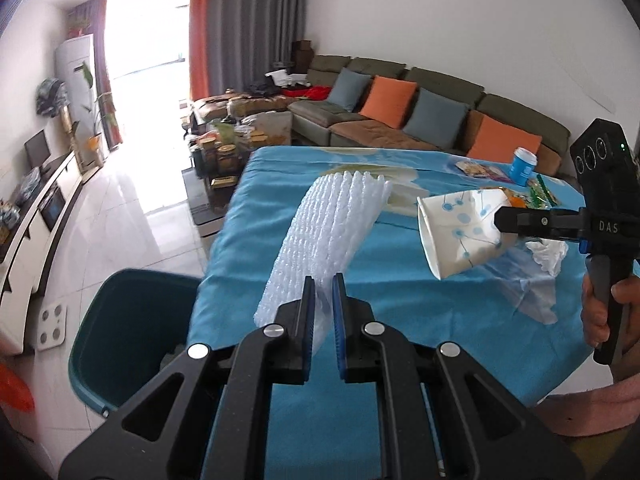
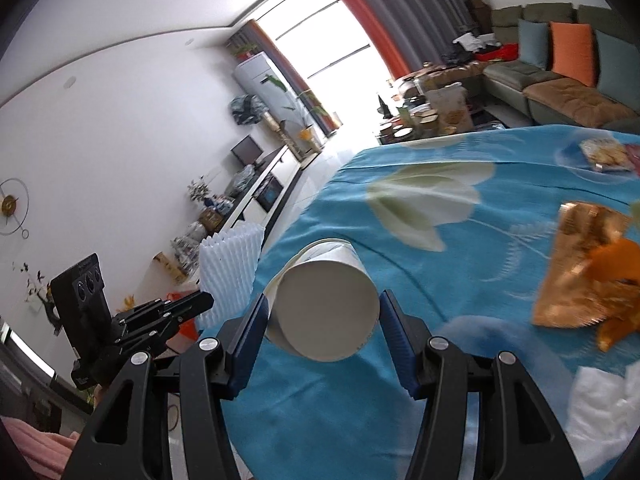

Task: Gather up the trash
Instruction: 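Carry foam sleeve and cup to the teal bin, lowering the foam sleeve inside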

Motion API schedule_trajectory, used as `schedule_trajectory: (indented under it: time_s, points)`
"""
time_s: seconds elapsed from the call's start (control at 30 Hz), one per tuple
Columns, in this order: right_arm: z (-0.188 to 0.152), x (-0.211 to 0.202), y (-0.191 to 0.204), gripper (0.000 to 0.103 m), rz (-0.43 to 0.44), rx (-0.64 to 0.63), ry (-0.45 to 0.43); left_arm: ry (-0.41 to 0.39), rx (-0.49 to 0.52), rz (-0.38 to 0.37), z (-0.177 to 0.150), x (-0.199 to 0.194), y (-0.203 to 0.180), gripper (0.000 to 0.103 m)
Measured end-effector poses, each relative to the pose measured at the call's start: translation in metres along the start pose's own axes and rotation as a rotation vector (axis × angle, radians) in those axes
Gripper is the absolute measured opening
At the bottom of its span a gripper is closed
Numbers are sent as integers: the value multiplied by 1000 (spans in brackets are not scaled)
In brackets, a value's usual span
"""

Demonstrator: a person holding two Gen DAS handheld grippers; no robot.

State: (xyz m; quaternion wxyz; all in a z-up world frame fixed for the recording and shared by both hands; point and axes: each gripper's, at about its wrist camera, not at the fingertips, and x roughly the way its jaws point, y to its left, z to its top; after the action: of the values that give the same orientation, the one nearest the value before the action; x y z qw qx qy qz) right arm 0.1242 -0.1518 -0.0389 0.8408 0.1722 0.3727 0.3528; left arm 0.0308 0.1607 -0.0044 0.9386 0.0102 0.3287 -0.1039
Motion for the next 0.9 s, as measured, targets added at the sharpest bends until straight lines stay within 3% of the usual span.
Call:
schedule_trajectory:
  time_s: [0.9]
  points:
    - [21, 98, 84, 55, 158, -129, 148, -37, -198, 201, -33, -56, 97, 9]
